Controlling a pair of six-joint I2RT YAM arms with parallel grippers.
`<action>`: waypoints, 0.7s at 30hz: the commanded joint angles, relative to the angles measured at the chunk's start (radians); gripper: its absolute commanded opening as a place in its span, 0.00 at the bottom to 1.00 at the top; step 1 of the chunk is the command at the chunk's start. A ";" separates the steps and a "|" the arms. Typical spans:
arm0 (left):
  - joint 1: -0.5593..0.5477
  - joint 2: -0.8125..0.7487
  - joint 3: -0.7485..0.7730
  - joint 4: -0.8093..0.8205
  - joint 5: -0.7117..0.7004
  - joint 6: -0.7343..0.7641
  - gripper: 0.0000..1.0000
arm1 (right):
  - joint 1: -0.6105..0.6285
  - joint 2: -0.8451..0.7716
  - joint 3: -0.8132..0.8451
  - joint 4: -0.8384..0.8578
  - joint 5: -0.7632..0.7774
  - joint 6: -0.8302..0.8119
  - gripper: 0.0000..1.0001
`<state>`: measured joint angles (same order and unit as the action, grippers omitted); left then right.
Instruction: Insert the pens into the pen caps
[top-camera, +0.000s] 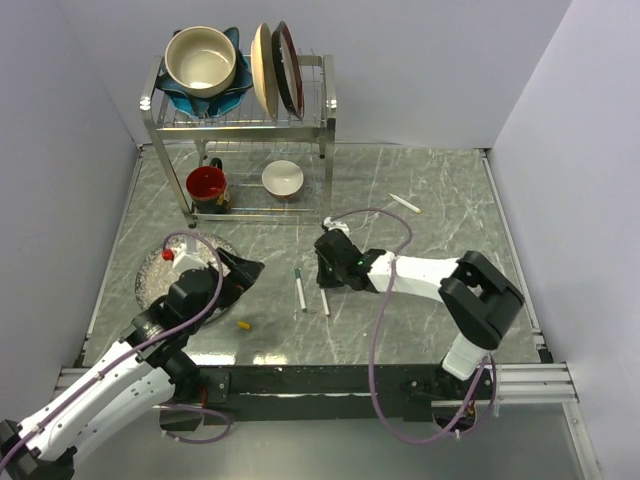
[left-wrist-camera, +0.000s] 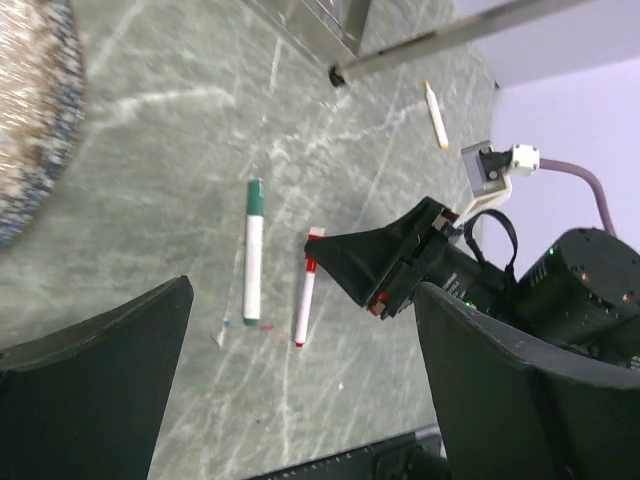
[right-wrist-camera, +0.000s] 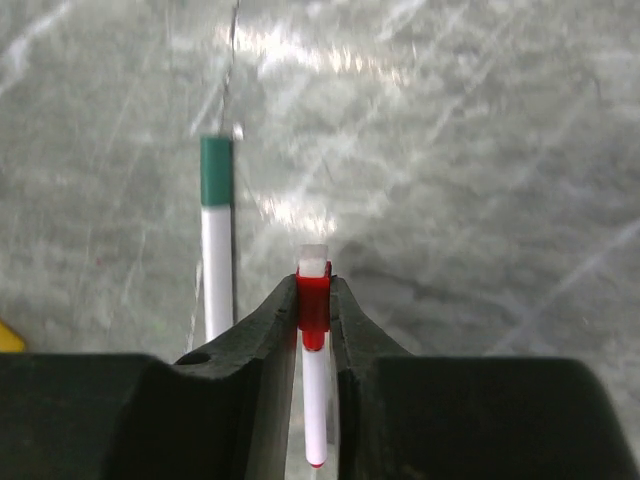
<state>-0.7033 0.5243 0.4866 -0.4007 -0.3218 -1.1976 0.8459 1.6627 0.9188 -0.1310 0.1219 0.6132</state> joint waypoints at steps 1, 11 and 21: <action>0.002 -0.020 0.041 -0.058 -0.095 0.052 0.97 | -0.008 0.074 0.094 -0.048 0.073 0.019 0.29; 0.002 -0.021 0.179 -0.131 -0.056 0.242 0.98 | -0.186 0.010 0.216 -0.214 0.183 0.019 0.54; 0.002 -0.073 0.208 -0.132 -0.046 0.401 0.98 | -0.450 0.136 0.386 -0.160 0.228 -0.349 0.60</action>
<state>-0.7033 0.4786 0.6914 -0.5503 -0.3969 -0.8722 0.4484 1.7267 1.2095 -0.3199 0.3237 0.4839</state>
